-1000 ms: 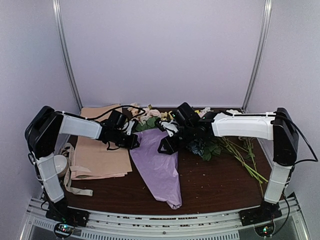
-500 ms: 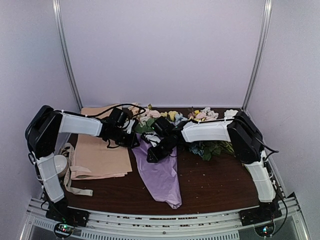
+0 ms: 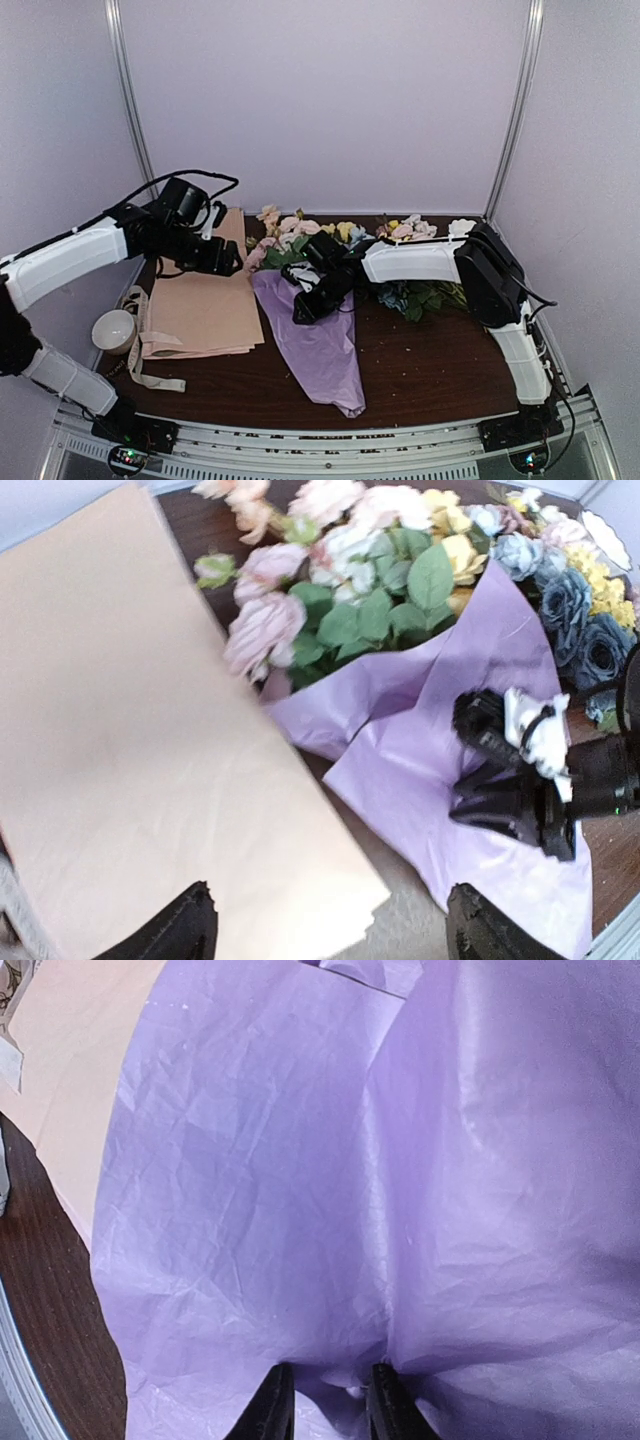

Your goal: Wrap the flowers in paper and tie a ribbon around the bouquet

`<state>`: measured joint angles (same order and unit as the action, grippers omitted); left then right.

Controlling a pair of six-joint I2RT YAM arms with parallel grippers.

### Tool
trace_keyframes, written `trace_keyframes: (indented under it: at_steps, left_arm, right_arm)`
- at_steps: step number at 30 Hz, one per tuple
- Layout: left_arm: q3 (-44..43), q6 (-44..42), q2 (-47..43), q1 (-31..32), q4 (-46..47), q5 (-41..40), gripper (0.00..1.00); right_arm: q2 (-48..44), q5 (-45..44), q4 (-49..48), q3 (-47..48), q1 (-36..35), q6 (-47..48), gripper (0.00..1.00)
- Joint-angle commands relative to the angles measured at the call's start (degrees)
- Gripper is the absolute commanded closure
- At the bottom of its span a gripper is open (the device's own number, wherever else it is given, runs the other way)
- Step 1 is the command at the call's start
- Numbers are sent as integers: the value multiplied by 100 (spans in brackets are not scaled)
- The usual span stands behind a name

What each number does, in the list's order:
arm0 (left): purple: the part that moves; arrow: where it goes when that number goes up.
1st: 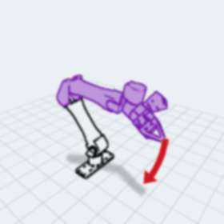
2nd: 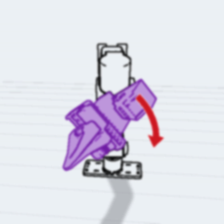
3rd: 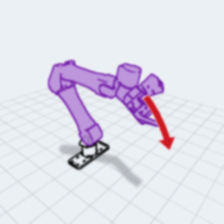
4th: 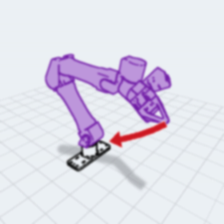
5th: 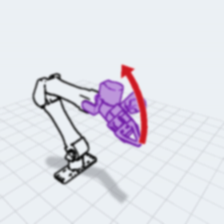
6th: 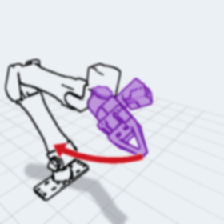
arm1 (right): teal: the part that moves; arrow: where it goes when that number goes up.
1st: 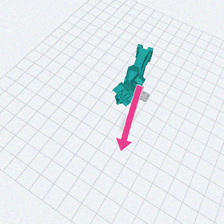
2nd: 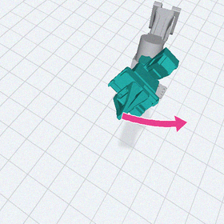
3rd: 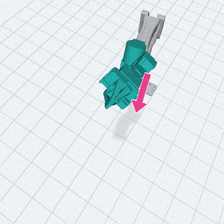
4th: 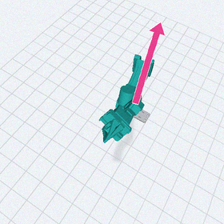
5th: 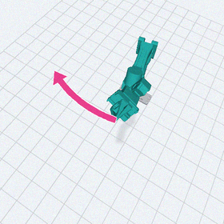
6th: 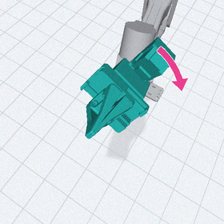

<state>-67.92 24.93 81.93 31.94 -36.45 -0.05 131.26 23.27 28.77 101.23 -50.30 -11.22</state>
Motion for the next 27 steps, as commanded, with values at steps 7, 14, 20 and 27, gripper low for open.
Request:
trace_keyframes:
  at_steps: [7,14,20,27]
  left_arm:
    - [1807,2003,-1613,128,-2979,-517,60]
    - [1546,1667,-1306,-140,-2869,-1641,49]
    - [533,81,144,-908,-3618,-1415,46]
    - [340,-832,864,-1264,-3989,-1092,26]
  right_arm:
    - [79,38,133,-253,-30,-7,73]
    - [44,147,91,-270,-25,-3,73]
    - [-12,88,124,-301,-30,39,73]
    - [-12,64,173,-303,-25,75,73]
